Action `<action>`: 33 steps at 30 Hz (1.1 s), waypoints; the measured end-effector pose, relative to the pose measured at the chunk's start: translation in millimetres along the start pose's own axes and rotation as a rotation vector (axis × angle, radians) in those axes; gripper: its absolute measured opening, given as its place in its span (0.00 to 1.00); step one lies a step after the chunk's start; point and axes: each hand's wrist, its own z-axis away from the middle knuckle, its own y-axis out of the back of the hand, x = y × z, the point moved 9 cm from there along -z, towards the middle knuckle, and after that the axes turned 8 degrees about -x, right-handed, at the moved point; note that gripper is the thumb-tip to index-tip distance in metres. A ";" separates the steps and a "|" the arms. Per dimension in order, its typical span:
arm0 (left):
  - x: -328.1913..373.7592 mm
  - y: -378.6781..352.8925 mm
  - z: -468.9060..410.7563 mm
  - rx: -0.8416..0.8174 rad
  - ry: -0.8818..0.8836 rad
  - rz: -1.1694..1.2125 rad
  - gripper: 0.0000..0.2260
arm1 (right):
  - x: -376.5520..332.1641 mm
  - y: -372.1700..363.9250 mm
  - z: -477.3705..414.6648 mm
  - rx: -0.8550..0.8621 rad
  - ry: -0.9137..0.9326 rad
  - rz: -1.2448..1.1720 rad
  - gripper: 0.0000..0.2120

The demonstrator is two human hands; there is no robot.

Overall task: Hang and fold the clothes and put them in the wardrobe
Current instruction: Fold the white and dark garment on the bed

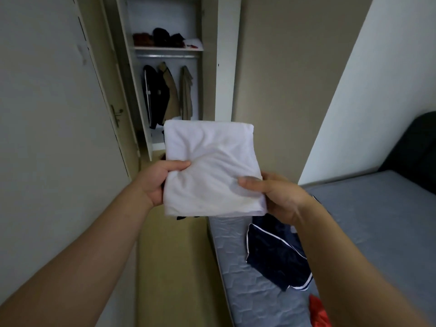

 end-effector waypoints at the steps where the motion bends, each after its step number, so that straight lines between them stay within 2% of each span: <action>1: 13.8 8.3 -11.6 0.004 -0.023 -0.015 0.25 | -5.5 1.4 -18.5 -0.016 0.001 0.013 0.29; 3: 41.1 24.9 -33.9 0.020 -0.080 -0.054 0.27 | -16.4 8.0 -56.9 -0.005 -0.016 0.069 0.33; 7: 81.7 53.1 -84.4 0.070 -0.156 -0.075 0.32 | -38.5 33.1 -137.5 0.164 -0.078 0.214 0.37; 9: 93.5 63.0 -110.8 0.089 -0.167 -0.088 0.33 | -48.4 46.7 -174.8 0.248 -0.091 0.226 0.42; 11: 105.5 75.5 -142.8 0.110 -0.164 -0.097 0.31 | -63.2 56.6 -217.8 0.274 -0.064 0.251 0.44; 17: 152.8 118.1 -222.6 0.179 -0.111 -0.099 0.26 | -103.5 68.9 -332.1 0.270 0.016 0.349 0.39; 19: 178.0 137.4 -251.9 0.202 -0.135 -0.101 0.25 | -118.7 71.4 -375.0 0.233 0.036 0.312 0.41; 22: 211.5 171.7 -294.2 0.244 -0.174 -0.094 0.25 | -134.5 67.3 -436.0 0.113 0.054 0.173 0.35; 24: 229.9 197.0 -321.9 0.272 -0.183 -0.083 0.25 | -143.1 65.2 -476.4 0.091 0.092 0.131 0.31; 28: 267.2 254.2 -383.7 0.285 -0.209 -0.064 0.28 | -159.7 64.1 -568.4 0.130 0.167 0.161 0.30; 33: 319.5 332.4 -473.6 0.264 -0.217 -0.086 0.27 | -202.1 70.9 -692.7 0.307 0.327 0.404 0.31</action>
